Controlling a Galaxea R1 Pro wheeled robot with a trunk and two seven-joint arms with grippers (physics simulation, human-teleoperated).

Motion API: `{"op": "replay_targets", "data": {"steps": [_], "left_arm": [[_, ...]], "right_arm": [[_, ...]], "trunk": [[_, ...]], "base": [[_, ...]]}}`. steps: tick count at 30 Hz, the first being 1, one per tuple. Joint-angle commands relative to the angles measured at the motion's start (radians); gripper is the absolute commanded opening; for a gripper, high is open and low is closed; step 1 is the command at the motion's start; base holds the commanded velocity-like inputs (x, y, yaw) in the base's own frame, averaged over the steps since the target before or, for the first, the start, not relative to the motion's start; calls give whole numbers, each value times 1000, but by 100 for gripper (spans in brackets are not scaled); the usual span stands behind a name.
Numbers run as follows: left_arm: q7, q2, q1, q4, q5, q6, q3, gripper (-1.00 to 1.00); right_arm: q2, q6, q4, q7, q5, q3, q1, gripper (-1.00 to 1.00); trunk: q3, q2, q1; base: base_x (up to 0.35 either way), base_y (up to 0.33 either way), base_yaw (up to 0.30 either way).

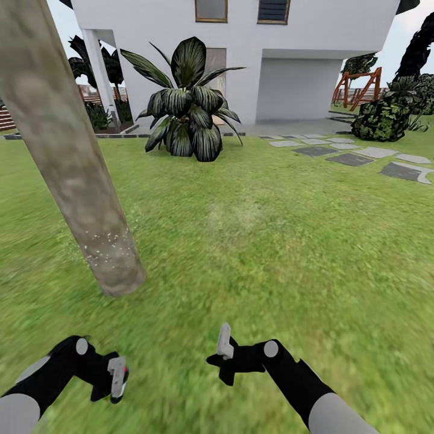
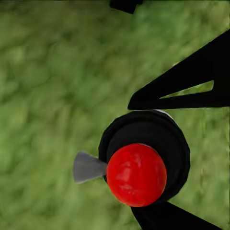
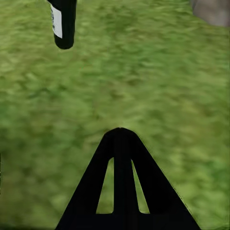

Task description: In the garden, pick up the pesticide atomizer on the floor and spray pesticide onto both trees until each tree trunk is fully covered.

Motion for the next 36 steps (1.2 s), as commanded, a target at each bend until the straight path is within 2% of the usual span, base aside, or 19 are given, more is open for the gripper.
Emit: {"op": "replay_targets", "data": {"steps": [1, 3, 4, 6, 7, 9, 10, 11, 13, 14, 15, 16, 17, 19, 21, 23, 30, 33, 36], "left_arm": [[0, -2, 1, 1, 0, -3, -2, -100], [16, 5, 5, 34, 4, 0, 3, -100], [75, 3, 6, 60, 7, 2, 24, -100], [308, -27, 6, 209, 43, -2, 132, -100], [406, -43, 6, 284, 78, -5, 176, -100], [594, -60, 6, 391, 148, -8, 224, -100], [665, -64, 6, 428, 201, -9, 237, -100], [717, -66, 7, 463, 274, -12, 249, -100], [791, -66, 9, 523, 446, -43, 260, -100], [830, -66, 17, 545, 520, -76, 262, -100], [878, -67, 39, 557, 573, -110, 263, -100], [933, -67, 64, 562, 605, -140, 263, -100], [991, -67, 87, 567, 623, -161, 264, -100], [1090, -67, 121, 570, 654, -183, 266, -100], [1131, -68, 143, 578, 711, -194, 266, -100], [1140, -70, 168, 592, 746, -215, 265, -100], [1132, -77, 183, 599, 762, -241, 265, -100], [1122, -116, 183, 611, 753, -236, 259, -100], [1122, -119, 183, 612, 752, -235, 259, -100]], "right_arm": [[-2, -10, 3, -1, 11, -1, -1, -100], [-6, -12, 31, -8, 10, -5, -1, -100], [-15, -13, 62, -31, 10, -7, 0, -100], [-72, -13, 172, -261, 1, -9, 2, -100], [-81, -15, 244, -380, -18, -25, 3, -100], [-82, -46, 412, -613, -121, -88, 4, -100], [-81, -81, 484, -699, -181, -108, 4, -100], [-81, -120, 544, -759, -240, -119, 5, -100], [-82, -188, 631, -824, -350, -127, 8, -100], [-83, -210, 652, -842, -387, -129, 15, -100], [-86, -222, 663, -852, -409, -130, 22, -100], [-89, -229, 668, -858, -420, -131, 27, -100], [-91, -234, 672, -861, -427, -132, 29, 100], [-94, -266, 674, -863, -445, -137, 49, 100], [-95, -330, 675, -863, -492, -149, 74, 100], [-96, -355, 678, -863, -511, -152, 87, 100], [-95, -364, 678, -863, -520, -153, 95, 100], [-95, -363, 678, -863, -521, -153, 96, 100], [-95, -363, 679, -863, -522, -153, 97, 100]], "trunk": [[-1, 0, 0], [-1, 0, 0], [-1, 0, 0], [-1, 0, 0], [-1, 0, 0], [-1, 0, 0], [-1, 0, 0], [-1, 0, 0], [-1, 0, 0], [-1, 0, 0], [-1, 0, 0], [-1, 0, 0], [-1, 0, 0], [-1, 0, 0], [-1, 0, 0], [-1, 0, 0], [-1, 0, 0], [-1, 0, 0], [-1, 0, 0]], "base": [[0, 0, 0], [0, 0, 0], [0, 0, 0], [0, 0, 0], [0, 0, 0], [0, 0, 0], [0, 0, 0], [0, 0, 0], [0, 0, 0], [0, 0, 0], [0, 0, 0], [0, 0, 0], [0, 0, 0], [0, 0, 0], [0, 0, 0], [0, 0, 0], [0, 0, 0], [0, 0, -197], [0, 0, -292]]}}
